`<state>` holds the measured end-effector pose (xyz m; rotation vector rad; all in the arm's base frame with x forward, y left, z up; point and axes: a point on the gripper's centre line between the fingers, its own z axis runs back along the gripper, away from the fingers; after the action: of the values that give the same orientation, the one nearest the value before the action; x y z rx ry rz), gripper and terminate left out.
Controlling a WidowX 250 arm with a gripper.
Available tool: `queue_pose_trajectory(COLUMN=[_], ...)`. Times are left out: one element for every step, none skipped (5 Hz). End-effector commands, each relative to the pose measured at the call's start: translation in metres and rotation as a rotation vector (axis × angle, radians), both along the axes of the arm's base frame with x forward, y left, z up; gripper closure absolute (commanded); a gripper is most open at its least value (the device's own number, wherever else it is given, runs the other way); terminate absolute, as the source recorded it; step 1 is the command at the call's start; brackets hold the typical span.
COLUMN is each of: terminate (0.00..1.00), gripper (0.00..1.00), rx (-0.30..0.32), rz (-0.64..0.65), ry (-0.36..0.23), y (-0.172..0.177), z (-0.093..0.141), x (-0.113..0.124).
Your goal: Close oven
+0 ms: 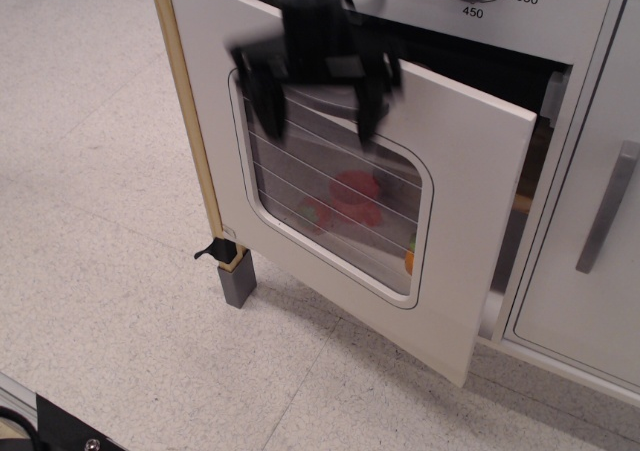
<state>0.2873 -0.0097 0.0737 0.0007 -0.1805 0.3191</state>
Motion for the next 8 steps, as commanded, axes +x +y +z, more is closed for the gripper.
queue_pose_trajectory(terminate=[0.00,0.00,0.00,0.00,0.00,0.00,0.00,0.00], gripper=[0.00,0.00,0.00,0.00,0.00,0.00,0.00,0.00], rx=[0.025,0.016,0.012,0.008,0.004,-0.014,-0.015,-0.024], rz=[-0.009,0.012,0.048,0.065,0.092,0.090,0.075,0.082], ry=[-0.127,-0.142,-0.154,-0.186,-0.204,-0.220,-0.234,-0.256], y=[-0.029,-0.043,-0.046,-0.046,-0.044,-0.040,-0.039,-0.038], z=[-0.014,-0.016,-0.016,-0.014,-0.014,-0.006,-0.004,-0.005], x=[0.030,0.053,0.071,0.083,0.099,0.095,0.087,0.089])
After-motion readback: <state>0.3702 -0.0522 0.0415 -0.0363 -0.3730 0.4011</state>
